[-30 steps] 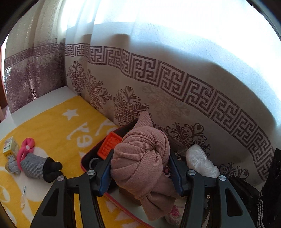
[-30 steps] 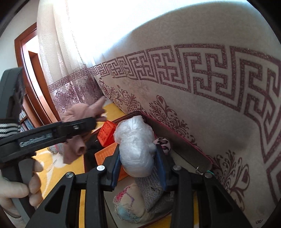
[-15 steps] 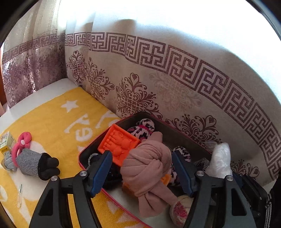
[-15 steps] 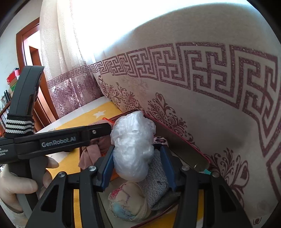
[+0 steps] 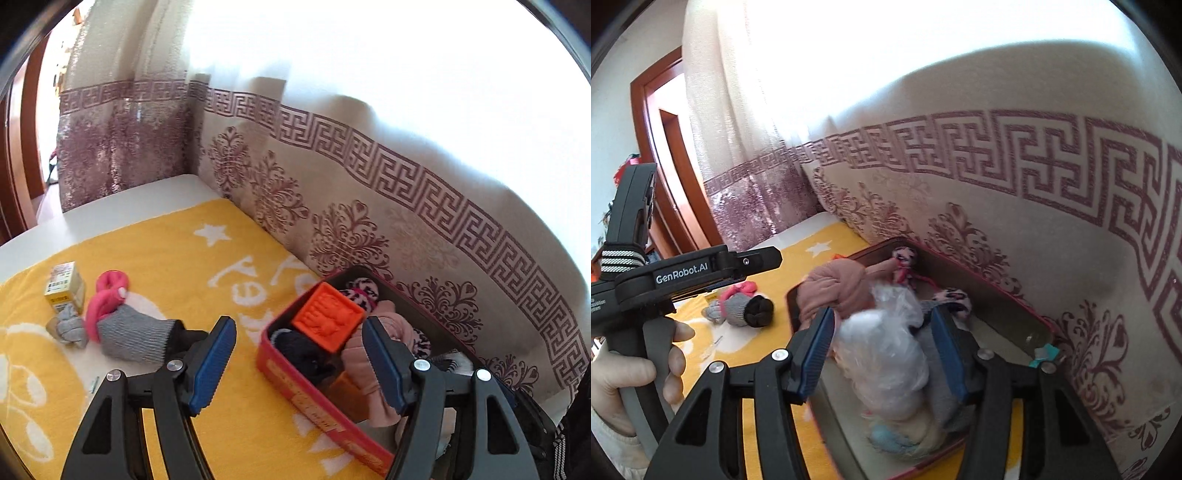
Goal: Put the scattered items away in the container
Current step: 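Withdraw both open tools from the red box back toward the pile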
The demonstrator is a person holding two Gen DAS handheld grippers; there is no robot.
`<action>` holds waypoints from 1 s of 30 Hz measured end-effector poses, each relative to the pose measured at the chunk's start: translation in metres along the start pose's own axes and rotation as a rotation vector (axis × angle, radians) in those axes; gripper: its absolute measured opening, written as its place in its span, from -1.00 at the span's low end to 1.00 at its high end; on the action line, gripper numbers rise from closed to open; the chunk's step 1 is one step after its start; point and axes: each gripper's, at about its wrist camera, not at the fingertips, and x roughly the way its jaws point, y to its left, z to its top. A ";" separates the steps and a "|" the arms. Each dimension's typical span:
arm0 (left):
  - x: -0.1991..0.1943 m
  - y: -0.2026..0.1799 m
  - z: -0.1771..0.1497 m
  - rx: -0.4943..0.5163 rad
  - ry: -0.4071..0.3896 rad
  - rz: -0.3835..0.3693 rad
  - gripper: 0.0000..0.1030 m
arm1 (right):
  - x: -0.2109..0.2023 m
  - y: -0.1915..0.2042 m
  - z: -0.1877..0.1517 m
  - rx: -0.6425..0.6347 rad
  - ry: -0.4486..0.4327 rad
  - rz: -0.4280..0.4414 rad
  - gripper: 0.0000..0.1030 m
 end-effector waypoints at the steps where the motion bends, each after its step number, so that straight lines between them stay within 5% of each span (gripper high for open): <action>1: -0.006 0.009 -0.001 -0.017 -0.009 0.011 0.40 | 0.000 0.006 -0.001 -0.011 0.001 0.012 0.20; 7: -0.044 0.068 -0.012 -0.107 -0.048 0.087 0.41 | 0.003 0.049 -0.012 -0.077 0.023 0.088 0.29; 9: -0.056 0.088 -0.017 -0.140 -0.062 0.116 0.60 | 0.007 0.064 -0.017 -0.096 0.041 0.115 0.29; 19: -0.107 0.184 -0.056 -0.294 -0.107 0.223 0.60 | 0.023 0.137 -0.051 -0.218 0.144 0.235 0.31; 30: -0.122 0.244 -0.092 -0.407 -0.112 0.297 0.60 | 0.051 0.168 -0.083 -0.263 0.255 0.243 0.32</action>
